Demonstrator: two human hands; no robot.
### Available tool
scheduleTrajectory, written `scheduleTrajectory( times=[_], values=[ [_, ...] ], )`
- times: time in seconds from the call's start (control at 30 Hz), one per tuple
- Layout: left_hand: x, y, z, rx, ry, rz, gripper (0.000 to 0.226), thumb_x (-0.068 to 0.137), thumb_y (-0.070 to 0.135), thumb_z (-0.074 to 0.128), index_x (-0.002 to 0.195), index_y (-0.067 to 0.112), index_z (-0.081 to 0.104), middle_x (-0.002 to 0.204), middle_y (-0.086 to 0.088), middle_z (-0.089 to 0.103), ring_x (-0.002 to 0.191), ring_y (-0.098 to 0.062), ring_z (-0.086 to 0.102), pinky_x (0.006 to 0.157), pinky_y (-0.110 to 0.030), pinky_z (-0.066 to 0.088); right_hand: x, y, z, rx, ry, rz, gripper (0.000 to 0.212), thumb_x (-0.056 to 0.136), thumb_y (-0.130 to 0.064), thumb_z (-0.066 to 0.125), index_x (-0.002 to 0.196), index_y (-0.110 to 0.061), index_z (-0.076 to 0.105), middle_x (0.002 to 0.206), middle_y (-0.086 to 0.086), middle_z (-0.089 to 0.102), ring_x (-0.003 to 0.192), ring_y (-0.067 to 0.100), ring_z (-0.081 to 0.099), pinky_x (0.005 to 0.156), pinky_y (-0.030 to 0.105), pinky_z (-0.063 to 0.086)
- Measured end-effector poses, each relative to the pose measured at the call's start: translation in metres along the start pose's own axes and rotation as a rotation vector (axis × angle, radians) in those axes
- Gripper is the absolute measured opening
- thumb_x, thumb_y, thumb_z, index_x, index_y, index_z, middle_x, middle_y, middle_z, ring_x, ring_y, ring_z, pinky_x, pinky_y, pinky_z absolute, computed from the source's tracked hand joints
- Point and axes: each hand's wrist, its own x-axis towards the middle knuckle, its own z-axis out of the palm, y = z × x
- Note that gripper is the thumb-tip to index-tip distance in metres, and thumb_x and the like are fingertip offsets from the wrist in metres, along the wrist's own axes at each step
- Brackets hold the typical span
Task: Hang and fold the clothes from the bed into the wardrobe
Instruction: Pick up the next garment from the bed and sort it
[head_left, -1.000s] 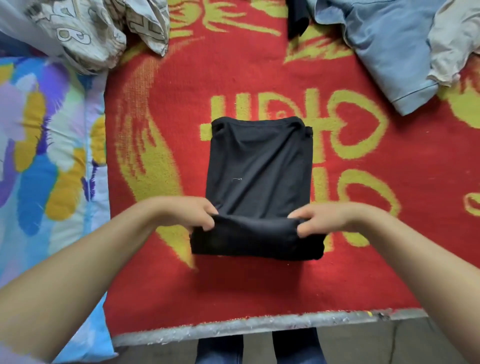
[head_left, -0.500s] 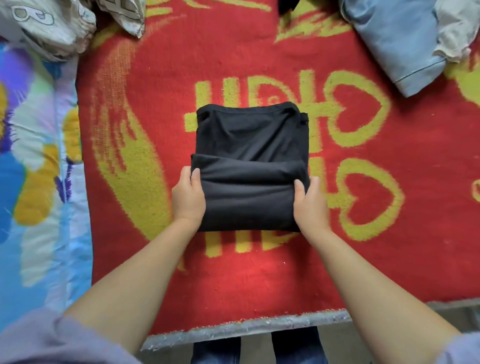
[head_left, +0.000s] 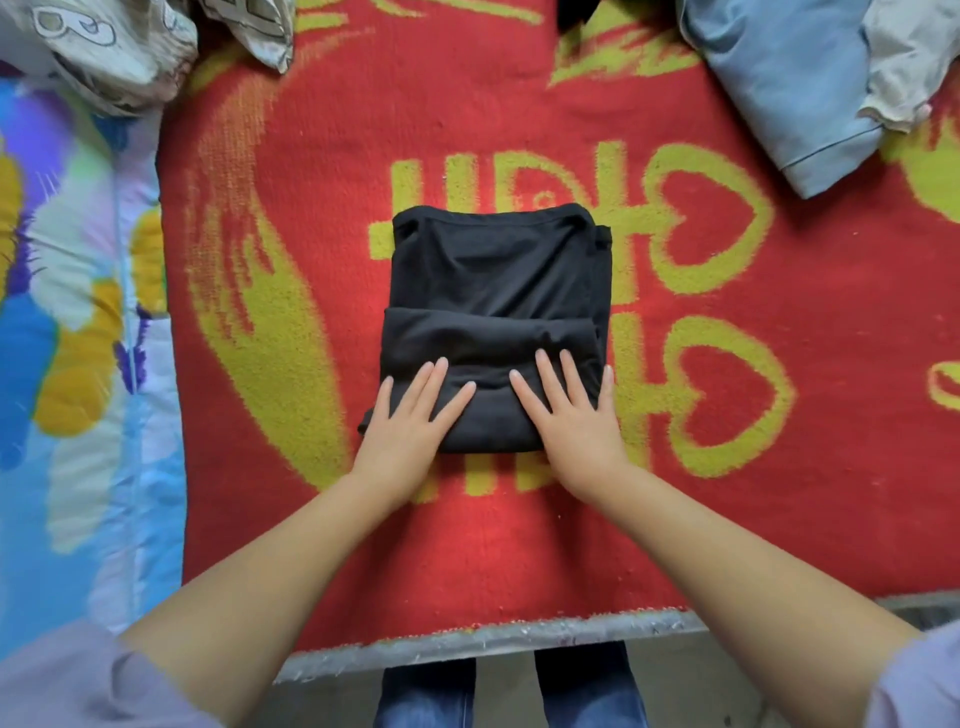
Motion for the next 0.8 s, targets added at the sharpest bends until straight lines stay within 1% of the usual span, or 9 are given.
scheduleTrajectory(
  times=[0.13,0.2,0.27,0.33,0.43,0.53,0.63,0.7,0.8],
  values=[
    [-0.004,0.003,-0.04,-0.073,-0.197,0.041,0.086,0.087,-0.01,0.038,0.153,0.024,-0.007,0.159,-0.016,-0.009,0.148,-0.028,-0.003,0.118,-0.041,0.011,-0.007,0.006,-0.038,-0.05,-0.155,-0.104,0.072,0.096,-0.007,0.038,0.154,-0.026,0.0,0.161,0.013,0.002,0.148,0.033,0.002,0.115,0.061,0.001],
    [-0.01,-0.004,-0.062,-0.283,-0.366,0.095,0.079,0.083,-0.006,0.041,0.153,0.023,0.018,0.157,-0.014,0.022,0.142,-0.026,0.027,0.111,-0.032,0.028,-0.01,0.02,-0.065,0.049,-0.313,-0.237,0.068,0.092,-0.002,0.038,0.152,-0.027,0.019,0.156,0.01,0.025,0.143,0.029,0.025,0.117,0.05,0.016],
    [-0.01,-0.018,-0.087,-0.529,-0.43,0.133,0.059,0.076,0.003,0.043,0.13,0.023,0.054,0.127,-0.008,0.061,0.113,-0.023,0.056,0.09,-0.028,0.045,-0.009,0.038,-0.098,0.309,-0.407,-0.323,0.058,0.085,0.002,0.041,0.136,-0.021,0.05,0.128,0.005,0.058,0.108,0.021,0.058,0.09,0.018,0.043],
    [0.001,-0.042,-0.108,-0.709,-0.318,0.024,0.03,0.077,0.007,0.047,0.098,0.02,0.064,0.088,-0.003,0.067,0.08,-0.02,0.062,0.066,-0.026,0.049,0.004,0.062,-0.124,0.496,-0.389,-0.278,0.04,0.081,0.001,0.046,0.113,-0.015,0.063,0.096,0.002,0.065,0.077,0.019,0.058,0.056,0.01,0.039],
    [0.032,-0.08,-0.108,-1.137,0.006,-0.35,0.012,0.085,0.005,0.06,0.083,0.017,0.061,0.066,0.0,0.057,0.055,-0.015,0.051,0.045,-0.019,0.041,0.04,0.096,-0.122,0.931,-0.157,0.019,0.027,0.087,-0.018,0.061,0.113,-0.027,0.06,0.102,-0.004,0.062,0.09,0.014,0.058,0.075,0.024,0.045],
    [0.061,-0.084,-0.079,-1.521,0.218,-0.655,0.013,0.09,0.026,0.063,0.081,0.019,0.058,0.075,0.002,0.058,0.067,-0.013,0.053,0.056,-0.026,0.04,0.075,0.092,-0.093,1.396,0.122,0.369,0.035,0.087,-0.041,0.065,0.113,-0.021,0.054,0.112,0.003,0.062,0.095,0.014,0.061,0.081,0.031,0.05],
    [0.074,-0.06,-0.042,-1.63,0.353,-0.948,0.024,0.095,0.038,0.054,0.094,0.014,0.059,0.09,-0.001,0.064,0.083,-0.02,0.062,0.071,-0.032,0.05,0.093,0.062,-0.064,1.145,0.16,0.551,0.05,0.092,-0.05,0.053,0.119,-0.008,0.052,0.118,0.013,0.061,0.107,0.028,0.058,0.08,0.033,0.041],
    [0.071,-0.046,-0.03,-1.35,0.498,-0.945,0.027,0.098,0.033,0.047,0.102,0.007,0.056,0.099,-0.008,0.062,0.094,-0.027,0.059,0.082,-0.034,0.045,0.092,0.051,-0.057,0.948,0.222,0.541,0.047,0.099,-0.045,0.042,0.12,-0.004,0.049,0.118,0.019,0.06,0.109,0.036,0.056,0.075,0.036,0.036],
    [0.068,-0.037,-0.026,-1.171,0.653,-0.892,0.023,0.102,0.026,0.04,0.093,0.005,0.046,0.089,-0.014,0.055,0.088,-0.034,0.053,0.071,-0.034,0.028,0.095,0.059,-0.047,0.826,0.334,0.565,0.038,0.103,-0.038,0.03,0.11,-0.005,0.049,0.107,0.024,0.061,0.1,0.043,0.056,0.069,0.039,0.032]
  ],
)
